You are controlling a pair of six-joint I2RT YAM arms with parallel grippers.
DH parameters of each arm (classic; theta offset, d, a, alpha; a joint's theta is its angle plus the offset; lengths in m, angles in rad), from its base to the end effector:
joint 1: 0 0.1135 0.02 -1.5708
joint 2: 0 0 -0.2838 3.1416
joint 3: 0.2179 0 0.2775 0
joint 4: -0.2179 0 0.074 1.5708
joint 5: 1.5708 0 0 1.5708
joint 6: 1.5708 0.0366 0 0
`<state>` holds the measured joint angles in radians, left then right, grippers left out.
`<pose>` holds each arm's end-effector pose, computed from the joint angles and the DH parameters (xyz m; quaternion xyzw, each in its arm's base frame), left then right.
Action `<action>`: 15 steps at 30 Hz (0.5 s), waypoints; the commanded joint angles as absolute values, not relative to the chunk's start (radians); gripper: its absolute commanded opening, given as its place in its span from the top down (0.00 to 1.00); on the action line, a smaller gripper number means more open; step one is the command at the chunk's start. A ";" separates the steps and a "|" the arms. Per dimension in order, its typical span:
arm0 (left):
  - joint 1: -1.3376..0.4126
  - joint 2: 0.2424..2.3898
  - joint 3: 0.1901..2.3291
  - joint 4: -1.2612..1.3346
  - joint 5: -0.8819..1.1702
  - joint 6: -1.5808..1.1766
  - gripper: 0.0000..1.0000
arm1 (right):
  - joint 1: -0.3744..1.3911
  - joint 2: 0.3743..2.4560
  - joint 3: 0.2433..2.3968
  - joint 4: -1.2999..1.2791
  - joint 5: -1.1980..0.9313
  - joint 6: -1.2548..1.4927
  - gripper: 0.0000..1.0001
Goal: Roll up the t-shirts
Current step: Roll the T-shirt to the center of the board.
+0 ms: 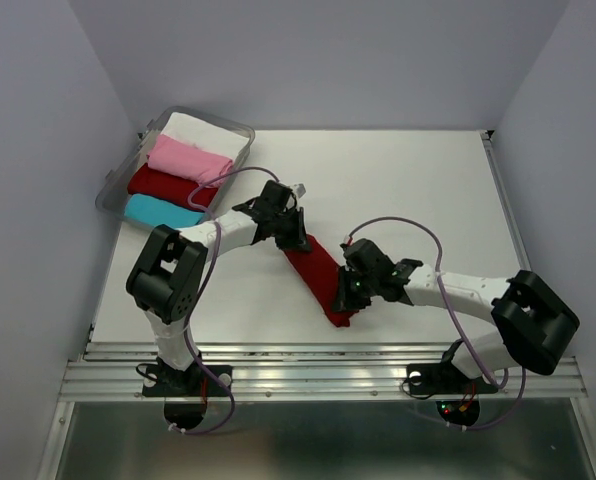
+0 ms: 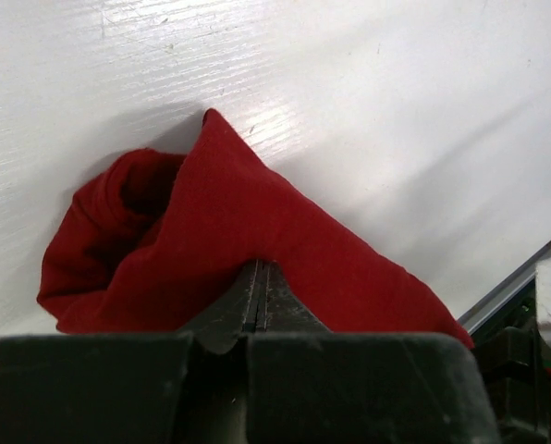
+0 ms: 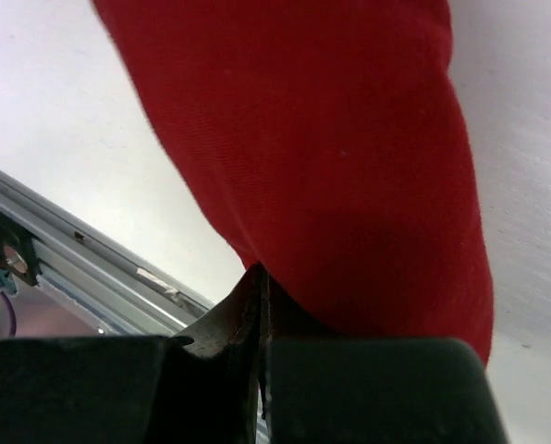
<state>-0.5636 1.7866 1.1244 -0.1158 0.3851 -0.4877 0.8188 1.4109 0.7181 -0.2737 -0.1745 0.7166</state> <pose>0.3377 -0.2297 0.1957 0.1082 0.9020 -0.3429 0.2392 0.1895 0.2118 0.1762 -0.0745 0.9485 0.2657 0.1555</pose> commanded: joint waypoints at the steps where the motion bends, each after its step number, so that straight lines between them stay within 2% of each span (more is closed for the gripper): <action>1: -0.569 1.795 1.144 -0.118 0.373 -0.456 1.00 | 0.821 1.420 0.651 -0.252 -0.091 0.746 0.99; 5: -0.569 1.822 1.160 -0.121 0.387 -0.453 1.00 | 0.830 1.421 0.659 -0.281 -0.088 0.724 0.99; 10: -0.569 1.770 1.192 -0.149 0.370 -0.456 1.00 | 0.859 1.333 0.813 -0.386 -0.040 0.710 0.99; 15: -0.569 1.709 1.218 -0.196 0.328 -0.462 1.00 | 0.859 1.250 0.885 -0.433 0.090 0.776 0.99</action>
<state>-0.5636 1.8103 1.1694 -0.1524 0.3653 -0.4786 0.8524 1.3087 0.8108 -0.3897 -0.0395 0.7372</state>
